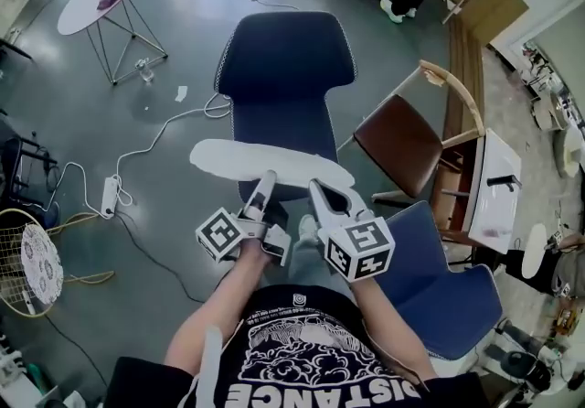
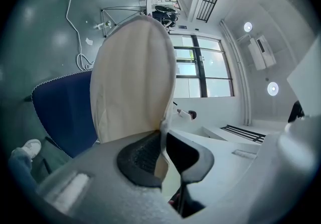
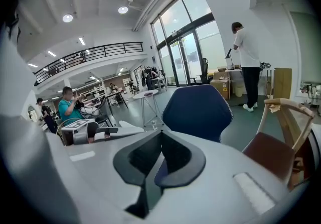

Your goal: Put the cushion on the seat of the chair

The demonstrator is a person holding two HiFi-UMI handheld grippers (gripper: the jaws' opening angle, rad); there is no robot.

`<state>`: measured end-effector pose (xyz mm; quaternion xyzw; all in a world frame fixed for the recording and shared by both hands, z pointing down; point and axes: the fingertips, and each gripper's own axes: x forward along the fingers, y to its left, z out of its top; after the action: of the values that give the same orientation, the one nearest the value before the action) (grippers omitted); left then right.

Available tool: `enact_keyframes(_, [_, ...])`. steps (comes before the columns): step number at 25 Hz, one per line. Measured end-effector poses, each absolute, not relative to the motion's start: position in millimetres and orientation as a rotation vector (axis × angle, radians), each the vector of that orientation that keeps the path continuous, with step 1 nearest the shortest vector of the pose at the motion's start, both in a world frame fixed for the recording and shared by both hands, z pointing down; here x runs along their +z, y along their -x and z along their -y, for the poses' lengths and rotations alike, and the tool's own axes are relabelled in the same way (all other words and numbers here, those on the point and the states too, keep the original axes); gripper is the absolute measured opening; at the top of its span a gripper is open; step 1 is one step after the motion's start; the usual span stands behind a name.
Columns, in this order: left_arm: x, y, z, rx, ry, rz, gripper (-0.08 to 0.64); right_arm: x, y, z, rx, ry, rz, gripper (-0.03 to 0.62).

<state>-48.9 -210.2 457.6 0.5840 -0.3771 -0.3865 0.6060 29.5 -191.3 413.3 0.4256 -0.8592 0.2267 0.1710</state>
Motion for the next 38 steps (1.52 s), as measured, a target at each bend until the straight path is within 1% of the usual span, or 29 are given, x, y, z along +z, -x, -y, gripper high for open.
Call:
enact_keyframes(9, [490.2, 27.7, 261.8, -1.038, -1.265, 0.975, 0.04, 441.2, -49.1, 242.7, 0.624, -0.945, 2.479, -0.003])
enact_keyframes(15, [506.3, 15.6, 300.3, -1.075, -1.312, 1.01, 0.04, 462.9, -56.1, 274.3, 0.622, -0.847, 2.495, -0.003])
enact_keyframes(25, [548.7, -6.5, 336.2, -1.1, -1.364, 1.002, 0.041, 509.1, -55.2, 281.6, 0.653, -0.737, 2.478, -0.003])
enact_keyframes(30, [574.1, -11.0, 338.5, -1.056, -1.401, 1.015, 0.041, 530.0, -58.6, 274.4, 0.685, -0.714, 2.451, -0.003])
enact_keyframes(38, [624.1, -12.1, 298.3, -1.011, -1.271, 1.045, 0.046, 556.6, -64.3, 268.8, 0.757, -0.719, 2.401, -0.003])
